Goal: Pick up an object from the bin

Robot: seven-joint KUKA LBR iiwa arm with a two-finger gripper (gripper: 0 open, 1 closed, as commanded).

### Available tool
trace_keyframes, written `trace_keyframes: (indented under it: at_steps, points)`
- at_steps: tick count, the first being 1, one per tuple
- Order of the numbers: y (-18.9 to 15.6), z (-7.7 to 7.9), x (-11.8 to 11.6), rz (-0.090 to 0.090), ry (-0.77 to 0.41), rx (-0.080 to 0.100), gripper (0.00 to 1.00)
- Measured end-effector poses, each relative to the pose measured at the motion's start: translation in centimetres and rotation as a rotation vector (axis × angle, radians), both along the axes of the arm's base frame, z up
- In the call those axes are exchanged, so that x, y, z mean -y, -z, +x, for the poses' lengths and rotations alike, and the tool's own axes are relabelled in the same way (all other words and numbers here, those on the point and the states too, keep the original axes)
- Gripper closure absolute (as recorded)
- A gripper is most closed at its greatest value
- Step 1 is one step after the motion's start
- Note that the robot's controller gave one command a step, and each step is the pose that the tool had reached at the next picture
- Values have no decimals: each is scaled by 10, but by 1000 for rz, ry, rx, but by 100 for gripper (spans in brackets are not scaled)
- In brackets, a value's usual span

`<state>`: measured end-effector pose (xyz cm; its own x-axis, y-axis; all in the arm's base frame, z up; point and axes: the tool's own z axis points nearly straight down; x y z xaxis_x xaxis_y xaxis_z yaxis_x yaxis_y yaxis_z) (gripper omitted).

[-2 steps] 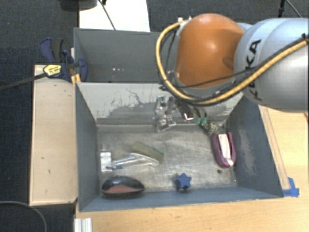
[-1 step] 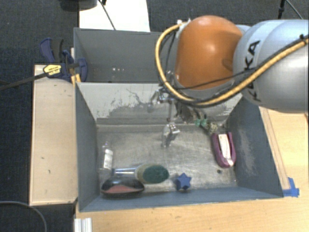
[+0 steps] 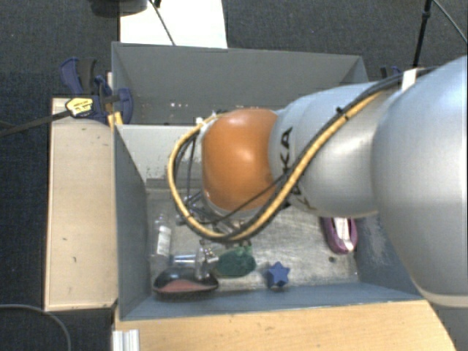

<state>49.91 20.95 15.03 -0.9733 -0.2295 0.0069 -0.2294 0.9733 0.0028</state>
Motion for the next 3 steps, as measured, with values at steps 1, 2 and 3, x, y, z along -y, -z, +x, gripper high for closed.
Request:
trace_keyframes:
  at_steps: [1,2,3]
  points:
    - [77,-15,83,4,-33,27,0]
    - [76,-16,80,5,-35,27,100]
    - [-69,-4,72,1,-236,17,100]
